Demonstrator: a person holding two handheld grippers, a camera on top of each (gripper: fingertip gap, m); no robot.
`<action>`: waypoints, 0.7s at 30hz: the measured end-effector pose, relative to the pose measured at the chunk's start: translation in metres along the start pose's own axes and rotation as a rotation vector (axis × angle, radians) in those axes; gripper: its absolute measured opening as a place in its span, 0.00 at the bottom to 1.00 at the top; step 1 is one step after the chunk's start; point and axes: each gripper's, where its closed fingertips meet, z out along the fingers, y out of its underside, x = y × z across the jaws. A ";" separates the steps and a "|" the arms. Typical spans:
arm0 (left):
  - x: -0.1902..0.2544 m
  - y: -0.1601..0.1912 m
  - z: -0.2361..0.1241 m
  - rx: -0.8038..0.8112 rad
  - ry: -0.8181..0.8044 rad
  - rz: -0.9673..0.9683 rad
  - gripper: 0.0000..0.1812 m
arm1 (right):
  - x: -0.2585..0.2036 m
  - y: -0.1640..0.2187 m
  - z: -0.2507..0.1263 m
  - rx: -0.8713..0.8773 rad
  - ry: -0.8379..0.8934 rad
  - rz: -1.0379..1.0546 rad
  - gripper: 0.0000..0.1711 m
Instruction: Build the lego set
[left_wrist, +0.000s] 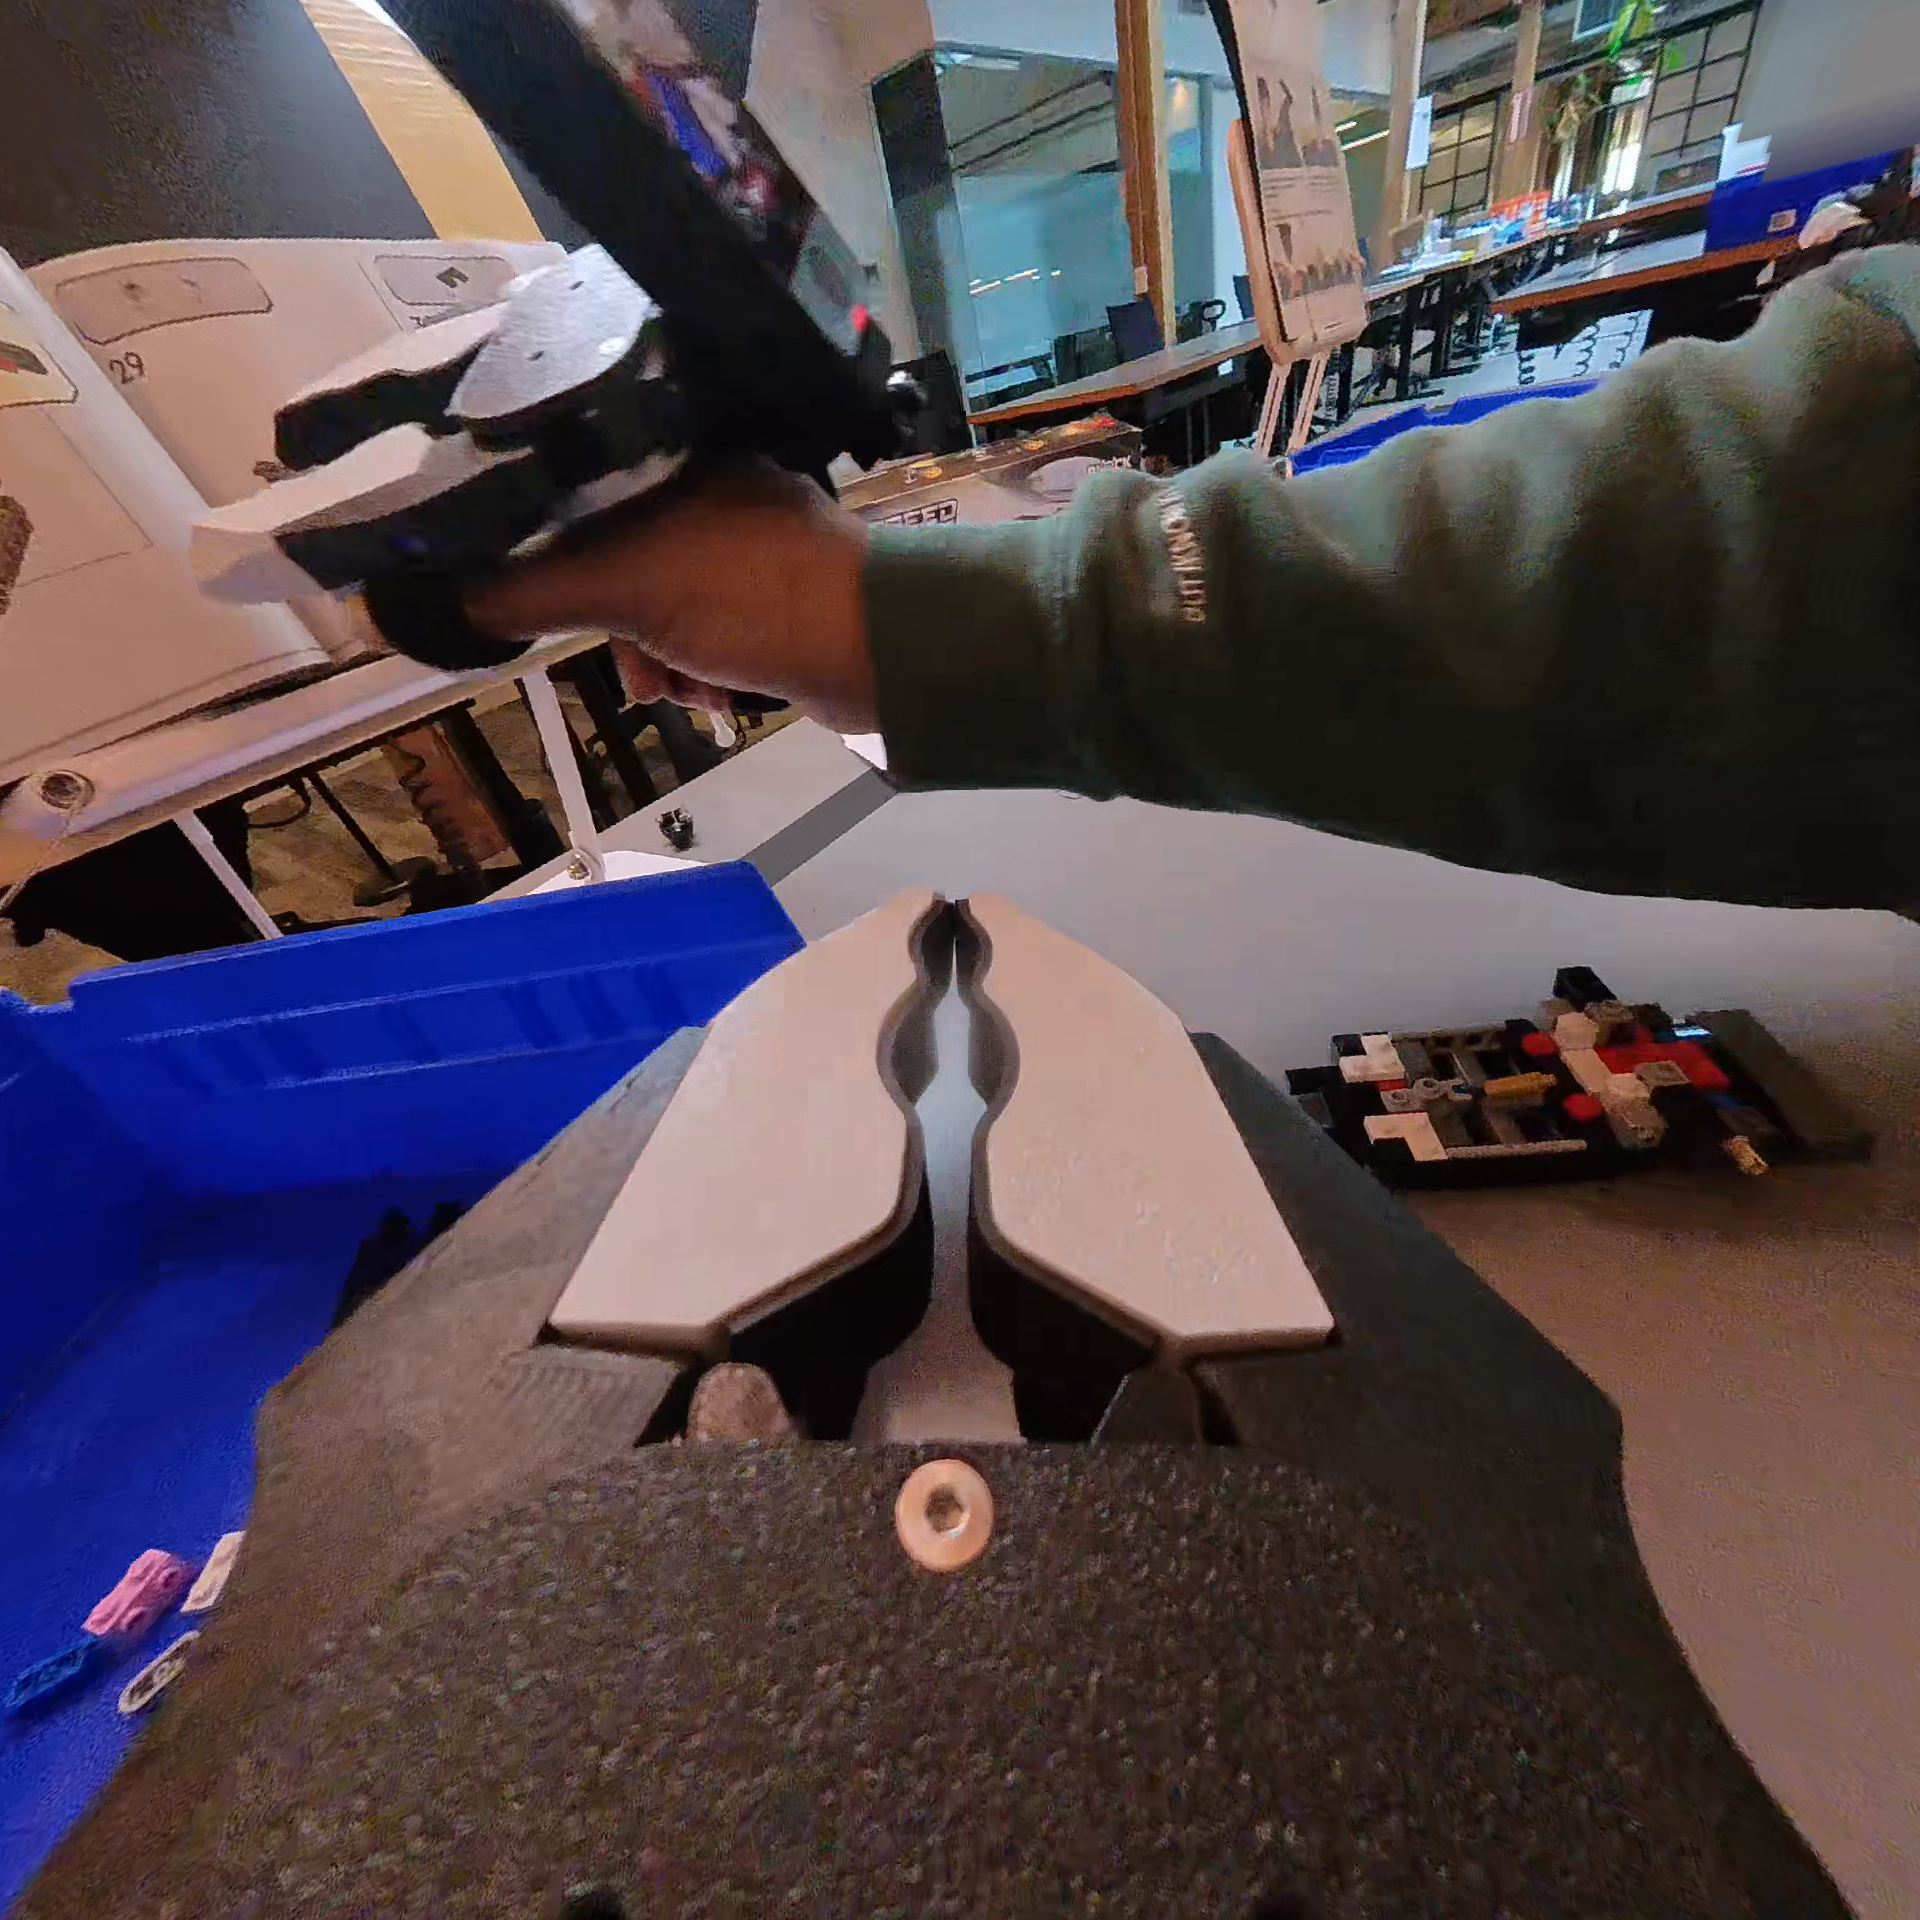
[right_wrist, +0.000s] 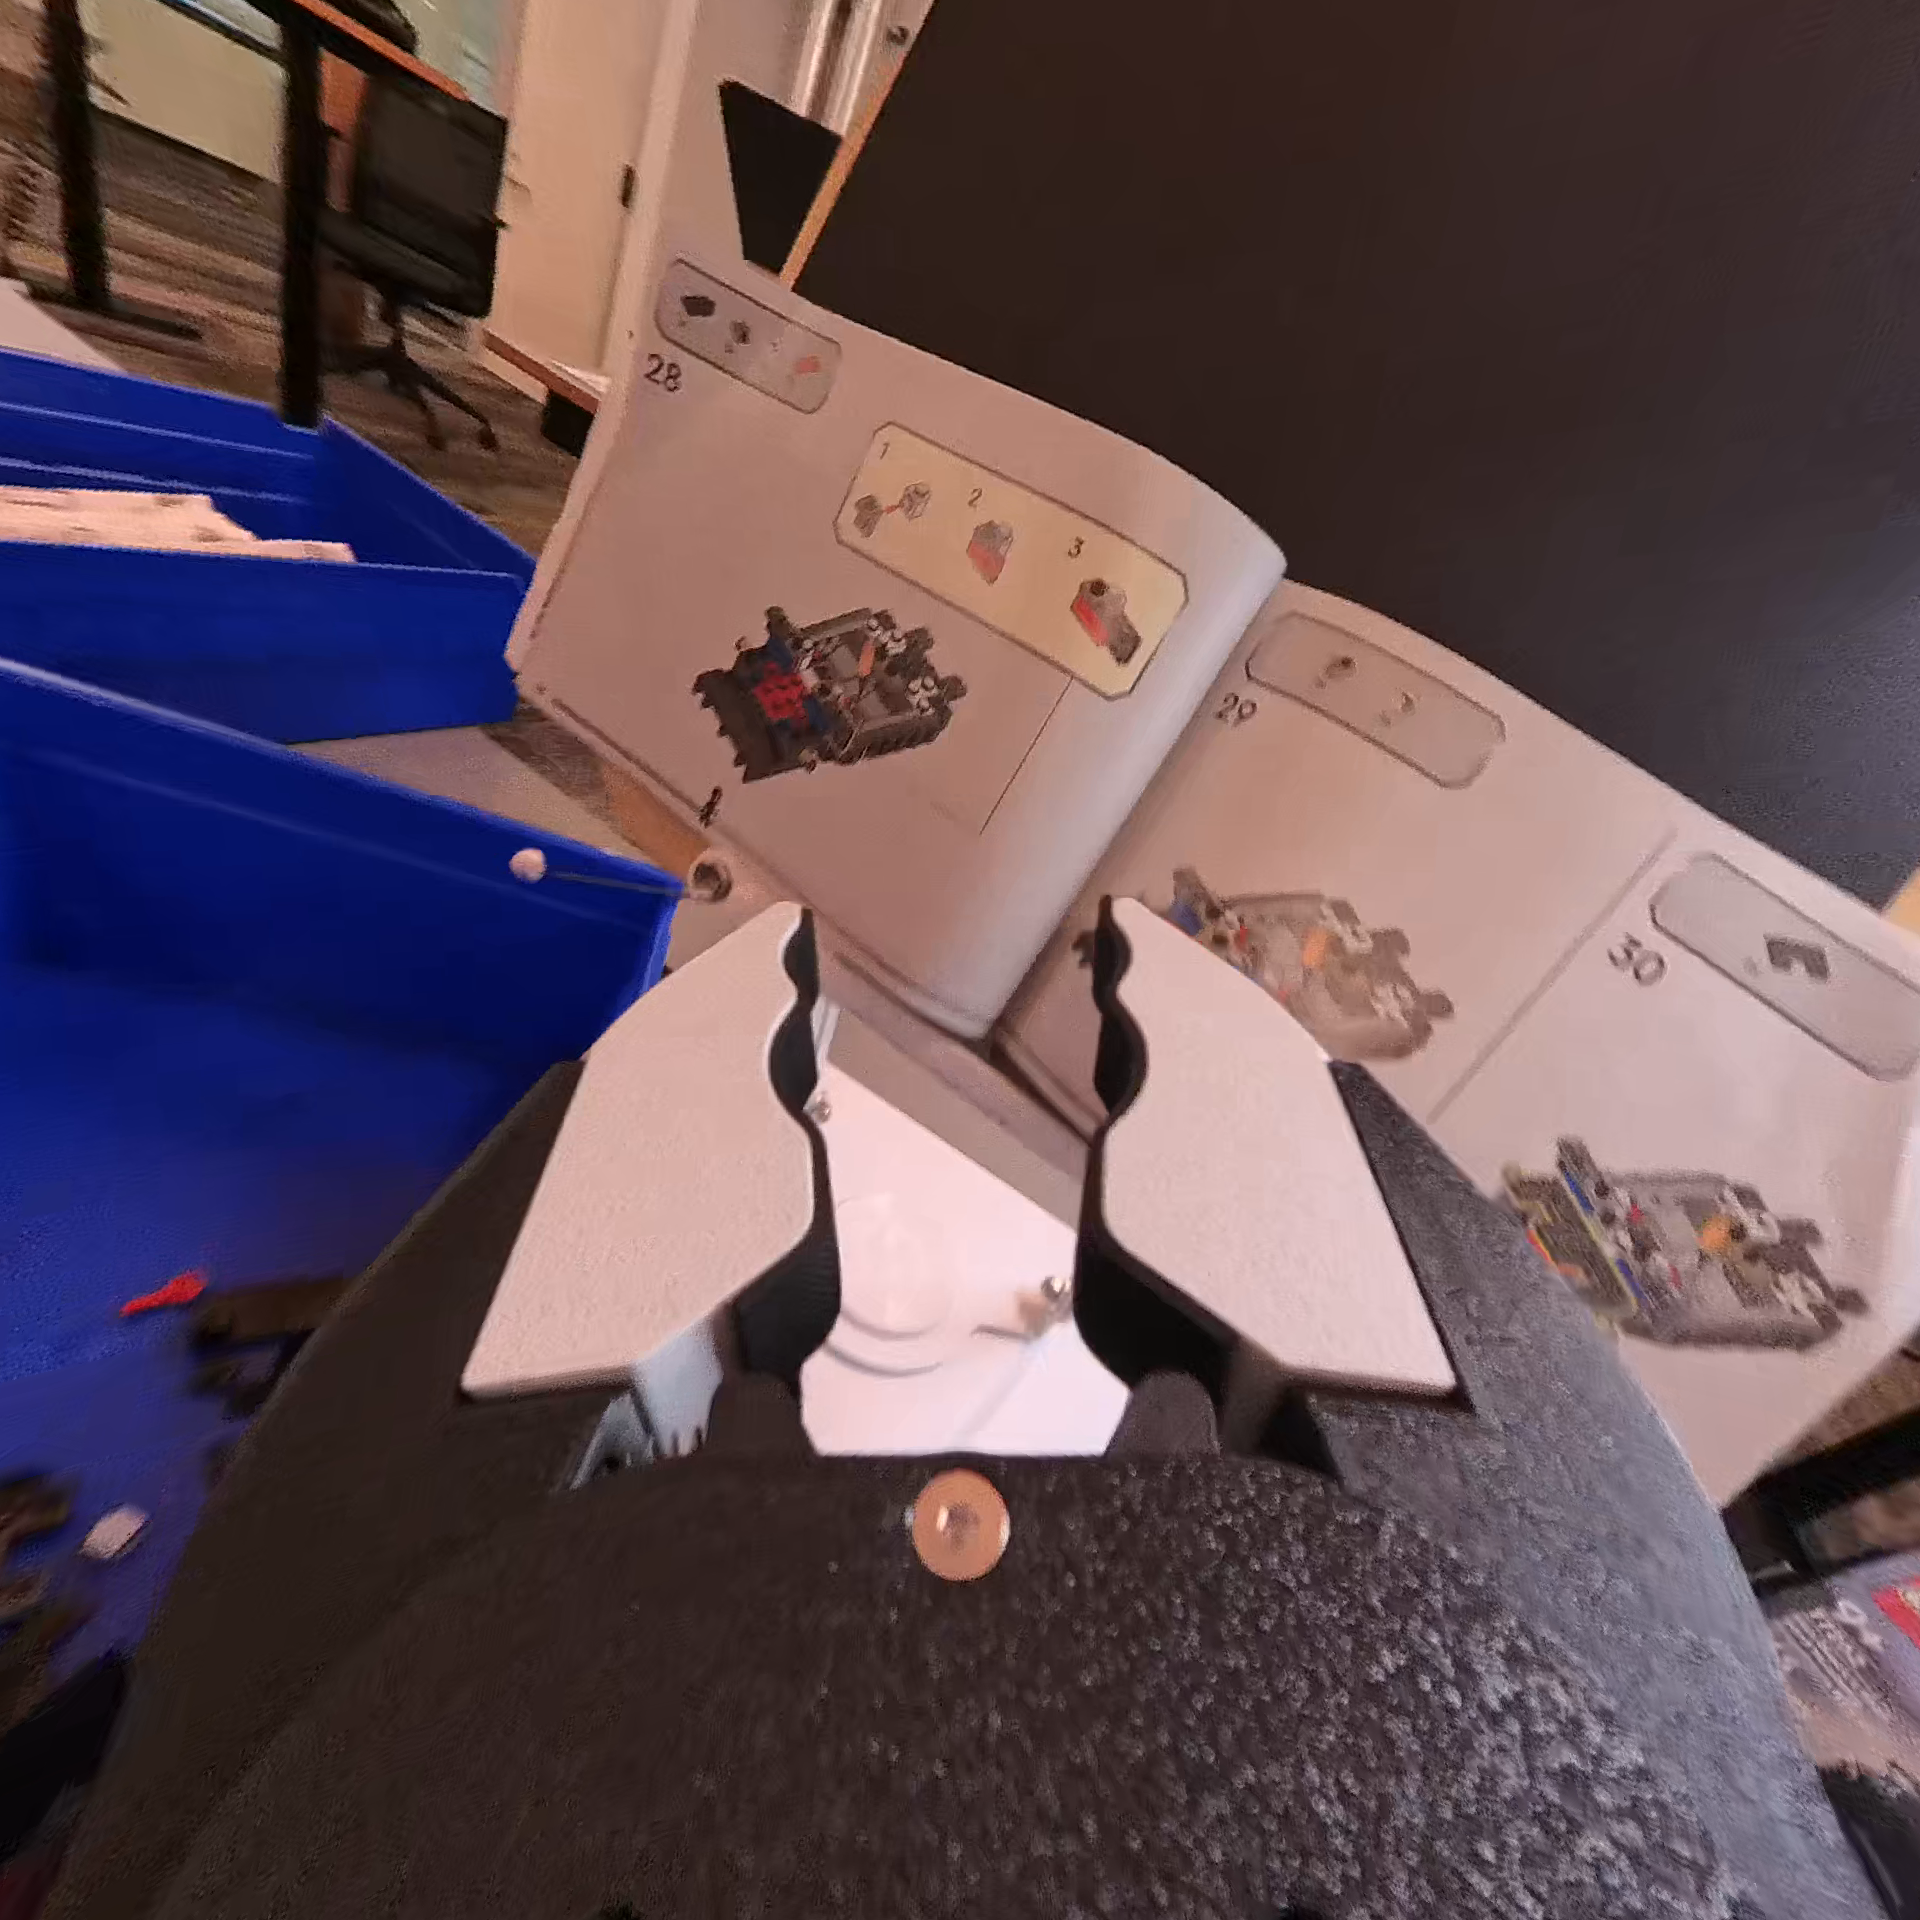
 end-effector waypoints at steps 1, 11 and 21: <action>0.000 0.000 0.000 0.000 0.000 0.016 0.00 | 0.000 -0.002 0.008 -0.002 0.009 -0.004 0.31; -0.004 0.004 0.001 -0.010 0.000 0.011 0.00 | -0.014 -0.013 0.023 0.040 -0.006 -0.060 0.31; -0.003 0.011 0.000 -0.035 0.018 -0.009 0.00 | -0.052 -0.001 -0.102 0.077 -0.364 -0.093 0.19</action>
